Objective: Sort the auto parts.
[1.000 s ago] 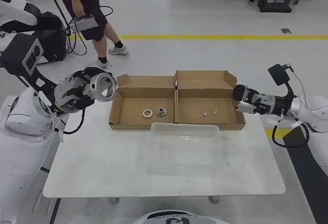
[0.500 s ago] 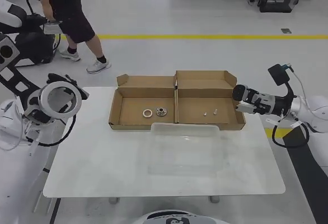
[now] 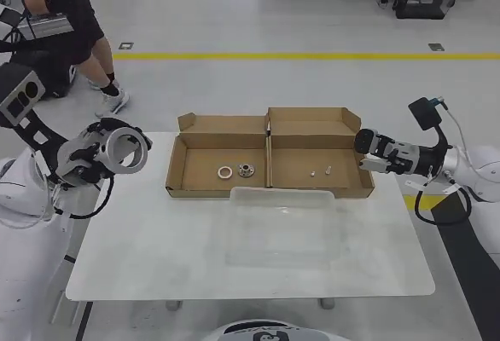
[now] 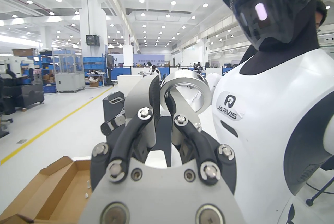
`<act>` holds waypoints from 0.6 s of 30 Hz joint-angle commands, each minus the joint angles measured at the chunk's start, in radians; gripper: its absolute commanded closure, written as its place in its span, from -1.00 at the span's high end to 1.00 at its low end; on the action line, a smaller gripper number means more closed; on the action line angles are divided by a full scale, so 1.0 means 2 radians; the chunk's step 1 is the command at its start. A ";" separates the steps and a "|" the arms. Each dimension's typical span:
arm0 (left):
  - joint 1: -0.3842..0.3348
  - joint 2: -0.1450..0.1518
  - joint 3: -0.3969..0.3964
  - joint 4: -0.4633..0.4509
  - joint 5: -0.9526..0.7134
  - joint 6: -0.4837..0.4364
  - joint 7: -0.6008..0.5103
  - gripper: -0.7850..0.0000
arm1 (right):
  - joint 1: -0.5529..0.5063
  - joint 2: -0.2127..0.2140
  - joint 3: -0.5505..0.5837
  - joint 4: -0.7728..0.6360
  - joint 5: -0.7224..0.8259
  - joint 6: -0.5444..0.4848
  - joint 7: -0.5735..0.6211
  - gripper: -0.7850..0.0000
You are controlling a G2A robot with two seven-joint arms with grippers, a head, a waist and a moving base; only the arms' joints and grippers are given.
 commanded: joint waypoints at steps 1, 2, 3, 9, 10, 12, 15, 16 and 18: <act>0.001 -0.001 -0.003 0.006 0.022 0.000 0.001 -1.00 | 0.000 0.000 0.000 0.000 0.000 0.000 0.000 1.00; 0.001 -0.002 -0.003 0.009 0.026 0.000 0.003 -1.00 | 0.000 0.000 0.000 0.000 0.000 0.000 0.000 1.00; 0.001 -0.002 -0.004 0.010 0.030 0.000 0.006 -1.00 | 0.000 0.000 0.000 0.000 0.000 0.000 0.000 1.00; 0.004 -0.006 -0.002 0.006 0.009 0.000 0.032 -1.00 | 0.000 0.000 0.000 0.000 0.000 0.000 0.000 1.00; 0.004 -0.007 -0.001 0.002 -0.004 0.000 0.035 -1.00 | 0.000 0.000 0.000 0.000 0.000 0.000 0.000 1.00; 0.005 -0.007 0.001 -0.004 -0.033 0.000 0.036 -1.00 | 0.000 0.000 0.000 0.000 0.000 0.000 0.000 1.00; 0.006 -0.008 -0.002 -0.009 -0.076 0.000 0.028 -1.00 | 0.000 0.000 0.000 0.000 0.000 0.000 0.000 1.00; 0.005 -0.009 -0.004 -0.010 -0.086 0.000 0.023 -1.00 | 0.000 0.000 0.000 0.000 0.000 0.000 0.000 1.00; 0.003 -0.010 -0.008 -0.010 -0.096 0.000 0.010 -1.00 | 0.000 0.000 0.000 0.000 0.000 0.000 0.000 1.00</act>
